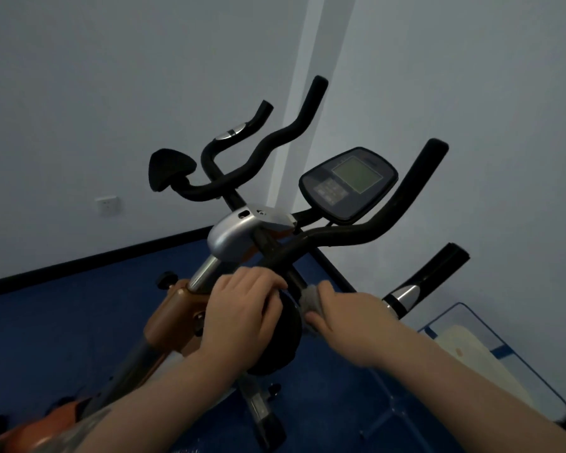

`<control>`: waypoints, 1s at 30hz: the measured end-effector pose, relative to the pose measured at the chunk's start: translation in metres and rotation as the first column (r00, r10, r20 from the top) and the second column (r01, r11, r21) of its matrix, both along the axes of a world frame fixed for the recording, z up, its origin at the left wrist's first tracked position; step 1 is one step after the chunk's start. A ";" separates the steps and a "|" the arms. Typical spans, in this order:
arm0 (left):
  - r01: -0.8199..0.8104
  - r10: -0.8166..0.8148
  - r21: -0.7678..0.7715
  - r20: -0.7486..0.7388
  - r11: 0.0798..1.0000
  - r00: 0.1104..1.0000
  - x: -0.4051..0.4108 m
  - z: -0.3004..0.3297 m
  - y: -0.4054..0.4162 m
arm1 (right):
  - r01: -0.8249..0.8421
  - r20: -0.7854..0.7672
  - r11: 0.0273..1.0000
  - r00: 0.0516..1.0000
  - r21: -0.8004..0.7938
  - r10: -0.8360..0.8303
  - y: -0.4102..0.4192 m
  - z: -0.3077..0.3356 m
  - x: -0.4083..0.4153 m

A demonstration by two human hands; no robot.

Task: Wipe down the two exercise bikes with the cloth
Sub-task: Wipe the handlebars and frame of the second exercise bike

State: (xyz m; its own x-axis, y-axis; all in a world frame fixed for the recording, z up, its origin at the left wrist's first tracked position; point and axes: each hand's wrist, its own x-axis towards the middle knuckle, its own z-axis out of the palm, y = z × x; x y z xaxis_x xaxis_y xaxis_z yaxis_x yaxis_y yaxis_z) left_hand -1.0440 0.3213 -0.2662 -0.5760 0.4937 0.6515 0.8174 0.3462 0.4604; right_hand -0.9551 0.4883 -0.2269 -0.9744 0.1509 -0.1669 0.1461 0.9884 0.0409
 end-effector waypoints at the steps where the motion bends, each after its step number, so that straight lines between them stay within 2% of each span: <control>1: -0.013 0.012 0.031 0.038 0.999 0.999 -0.001 0.000 0.000 | 0.042 0.017 0.998 0.999 -0.041 -0.041 -0.002 0.001 -0.011; 4: -0.020 0.015 0.059 0.078 0.998 0.997 -0.001 0.002 0.002 | 0.164 0.025 0.953 0.986 -0.256 -0.163 -0.011 0.001 -0.042; 6: -0.007 0.003 0.054 0.071 0.999 0.997 0.000 0.001 0.001 | 0.188 -0.031 0.932 0.978 -0.309 -0.207 -0.016 -0.003 -0.047; 11: 0.015 -0.018 0.057 0.062 0.998 0.998 0.000 -0.001 -0.001 | 0.097 -0.104 0.992 0.989 -0.078 -0.104 -0.015 -0.009 -0.014; 14: 0.015 -0.019 0.071 0.065 0.997 0.998 -0.003 0.000 0.001 | 0.113 -0.059 0.992 0.991 -0.060 -0.117 -0.014 -0.007 -0.023; 18: 0.023 -0.029 0.075 0.079 0.997 0.996 -0.003 -0.001 0.000 | 0.268 0.043 0.896 0.962 -0.353 -0.270 -0.014 0.003 -0.056; 19: 0.020 -0.026 0.075 0.084 0.997 0.996 -0.002 -0.001 0.000 | 0.268 0.034 0.885 0.960 -0.382 -0.277 -0.015 0.001 -0.057; 21: 0.022 -0.027 0.068 0.081 0.997 0.996 -0.001 -0.001 -0.001 | 0.215 -0.040 0.930 0.971 -0.297 -0.237 -0.019 -0.003 -0.046; 23: 0.025 -0.030 0.066 0.076 0.997 0.997 0.000 -0.002 -0.001 | 0.123 -0.129 0.987 0.982 -0.101 -0.136 -0.018 -0.008 -0.023; 26: 0.026 -0.032 0.086 0.071 0.996 0.997 -0.001 -0.002 -0.001 | 0.004 -0.145 0.997 0.989 0.077 0.007 -0.011 -0.011 0.007; 28: 0.016 -0.022 0.095 0.062 0.995 0.998 -0.002 -0.002 0.000 | 0.019 -0.119 0.996 0.993 0.089 -0.008 -0.009 -0.010 0.004; 30: 0.015 -0.020 0.088 0.061 0.996 0.998 -0.003 -0.003 0.001 | 0.121 -0.069 0.993 0.990 -0.014 -0.121 -0.013 -0.005 -0.018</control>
State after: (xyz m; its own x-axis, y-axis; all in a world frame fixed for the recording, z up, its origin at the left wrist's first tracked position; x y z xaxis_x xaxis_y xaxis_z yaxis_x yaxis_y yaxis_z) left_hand -1.0466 0.3221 -0.2695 -0.6084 0.4467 0.6560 0.7920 0.2884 0.5381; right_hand -0.9729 0.4755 -0.2318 -0.9584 0.2672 -0.1009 0.2669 0.9636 0.0166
